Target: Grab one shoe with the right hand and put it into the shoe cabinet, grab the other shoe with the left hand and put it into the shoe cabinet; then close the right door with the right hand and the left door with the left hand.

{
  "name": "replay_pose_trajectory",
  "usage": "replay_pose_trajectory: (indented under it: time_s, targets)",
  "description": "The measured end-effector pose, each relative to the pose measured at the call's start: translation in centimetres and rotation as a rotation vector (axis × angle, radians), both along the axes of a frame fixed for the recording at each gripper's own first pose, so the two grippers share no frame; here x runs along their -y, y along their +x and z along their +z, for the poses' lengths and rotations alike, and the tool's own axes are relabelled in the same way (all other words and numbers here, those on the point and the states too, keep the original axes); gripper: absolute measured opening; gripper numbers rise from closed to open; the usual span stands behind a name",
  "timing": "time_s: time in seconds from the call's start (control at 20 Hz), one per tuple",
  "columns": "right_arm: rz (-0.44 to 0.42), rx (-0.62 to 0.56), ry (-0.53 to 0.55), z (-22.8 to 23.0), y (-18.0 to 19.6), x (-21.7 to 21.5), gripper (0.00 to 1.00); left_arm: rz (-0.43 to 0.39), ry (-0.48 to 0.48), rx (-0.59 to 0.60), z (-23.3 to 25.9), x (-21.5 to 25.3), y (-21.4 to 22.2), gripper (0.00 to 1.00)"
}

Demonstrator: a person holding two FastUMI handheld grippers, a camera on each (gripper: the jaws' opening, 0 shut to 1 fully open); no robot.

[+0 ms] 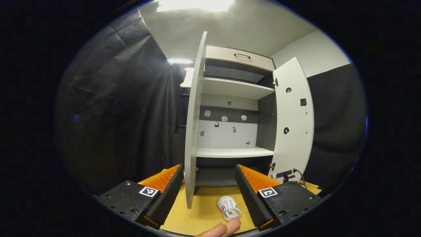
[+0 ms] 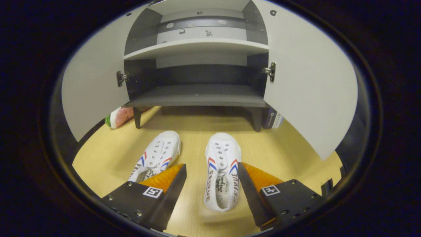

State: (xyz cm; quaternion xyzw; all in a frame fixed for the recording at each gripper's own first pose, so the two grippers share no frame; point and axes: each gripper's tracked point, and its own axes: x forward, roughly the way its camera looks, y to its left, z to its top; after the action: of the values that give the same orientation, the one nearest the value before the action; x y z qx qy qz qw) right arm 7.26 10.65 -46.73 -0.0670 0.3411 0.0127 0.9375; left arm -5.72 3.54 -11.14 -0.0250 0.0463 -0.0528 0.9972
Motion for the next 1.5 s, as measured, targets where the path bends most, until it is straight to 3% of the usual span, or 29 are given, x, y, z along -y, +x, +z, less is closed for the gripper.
replay_pose_trajectory:
  time_s: [0.15, 0.2, 0.25, 0.3, 0.4, 0.45, 0.5, 0.6, 0.65, 0.7, 1.15, 1.5]
  targets:
    - [-0.039, -0.040, 0.017, -2.6, 0.3, 0.0, 0.87, -0.002, 0.000, -0.021, -0.8, -0.1, 0.1, 0.95]
    - [-0.055, -0.044, 0.027, -3.0, 0.5, 0.1, 0.81, -0.004, 0.000, -0.024, -0.9, 0.0, 0.1, 0.91]
    - [-0.046, -0.060, 0.056, -3.6, 0.5, -0.4, 0.68, -0.007, 0.003, -0.023, -0.8, 0.1, 0.1, 0.91]
    - [-0.038, -0.067, 0.096, -4.2, 0.5, -1.1, 0.67, -0.016, 0.004, -0.020, -0.7, 0.4, 0.0, 0.95]
    - [-0.042, -0.018, 0.076, -4.9, 2.0, 0.3, 0.67, -0.026, 0.000, -0.007, -0.5, 0.8, -0.1, 0.95]
    - [-0.044, 0.016, 0.110, -4.2, 2.7, 0.4, 0.25, -0.036, 0.004, -0.008, -0.5, 1.2, -0.3, 0.95]
    - [-0.082, 0.022, 0.188, -3.9, 2.6, 0.4, 0.20, -0.048, 0.012, -0.019, -0.9, 1.5, -0.6, 0.95]
    - [-0.136, 0.020, 0.322, -4.1, 2.7, 0.3, 0.19, -0.061, 0.009, -0.011, -0.6, 2.1, -0.8, 0.95]
    - [-0.129, 0.019, 0.344, -4.9, 3.1, 0.4, 0.01, -0.068, 0.010, -0.009, -0.5, 2.4, -0.9, 0.91]
    - [-0.119, 0.026, 0.358, -4.8, 3.1, 0.3, 0.01, -0.072, 0.016, -0.008, -0.6, 2.6, -1.1, 0.95]
    - [-0.060, 0.161, 0.430, -1.8, 2.0, -0.1, 0.01, -0.121, 0.086, 0.034, -0.3, 4.5, -2.6, 0.94]
    - [0.022, 0.232, 0.474, 3.8, -0.5, -2.3, 0.00, -0.136, 0.044, -0.072, -4.2, 4.9, -1.0, 0.95]
